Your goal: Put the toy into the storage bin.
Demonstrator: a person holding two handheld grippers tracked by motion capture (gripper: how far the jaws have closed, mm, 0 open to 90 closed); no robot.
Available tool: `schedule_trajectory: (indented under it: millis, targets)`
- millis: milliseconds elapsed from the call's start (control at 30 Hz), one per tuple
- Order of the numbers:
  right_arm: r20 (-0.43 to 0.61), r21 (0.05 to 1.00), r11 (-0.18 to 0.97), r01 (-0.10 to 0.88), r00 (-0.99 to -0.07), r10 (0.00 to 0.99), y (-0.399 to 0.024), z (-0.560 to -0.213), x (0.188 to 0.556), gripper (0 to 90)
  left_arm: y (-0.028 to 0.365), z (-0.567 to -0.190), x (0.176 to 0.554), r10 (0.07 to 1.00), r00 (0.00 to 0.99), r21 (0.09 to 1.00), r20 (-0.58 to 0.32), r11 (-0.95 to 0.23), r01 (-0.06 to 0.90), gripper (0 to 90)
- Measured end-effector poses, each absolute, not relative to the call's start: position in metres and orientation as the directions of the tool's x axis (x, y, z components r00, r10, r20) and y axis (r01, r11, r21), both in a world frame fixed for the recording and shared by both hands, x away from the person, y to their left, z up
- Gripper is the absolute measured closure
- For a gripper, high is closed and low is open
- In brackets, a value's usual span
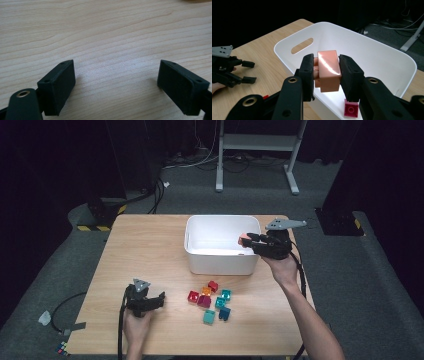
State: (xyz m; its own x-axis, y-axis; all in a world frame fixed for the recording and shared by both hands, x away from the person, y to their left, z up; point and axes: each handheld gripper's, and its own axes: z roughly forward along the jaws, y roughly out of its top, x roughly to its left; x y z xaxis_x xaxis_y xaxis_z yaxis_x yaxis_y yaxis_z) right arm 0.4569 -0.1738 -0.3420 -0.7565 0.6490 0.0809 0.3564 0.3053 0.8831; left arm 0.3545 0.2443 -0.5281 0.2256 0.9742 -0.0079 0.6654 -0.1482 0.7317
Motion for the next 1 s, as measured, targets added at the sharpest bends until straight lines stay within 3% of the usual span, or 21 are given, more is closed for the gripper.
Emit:
schedule_trajectory:
  millis: [267,1000]
  targets:
    - [0.050,0.872,0.342,0.350,-0.759,0.649,-0.165,-0.339,0.464,65.7,0.244,-0.528,0.354,0.974,0.227,0.731,-0.008,-0.149,0.666,15.0]
    - [0.104,0.846,0.313,0.432,-0.709,0.698,-0.156,-0.353,0.505,65.7,0.244,-0.528,0.354,0.974,0.227,0.731,-0.008,-0.149,0.665,15.0]
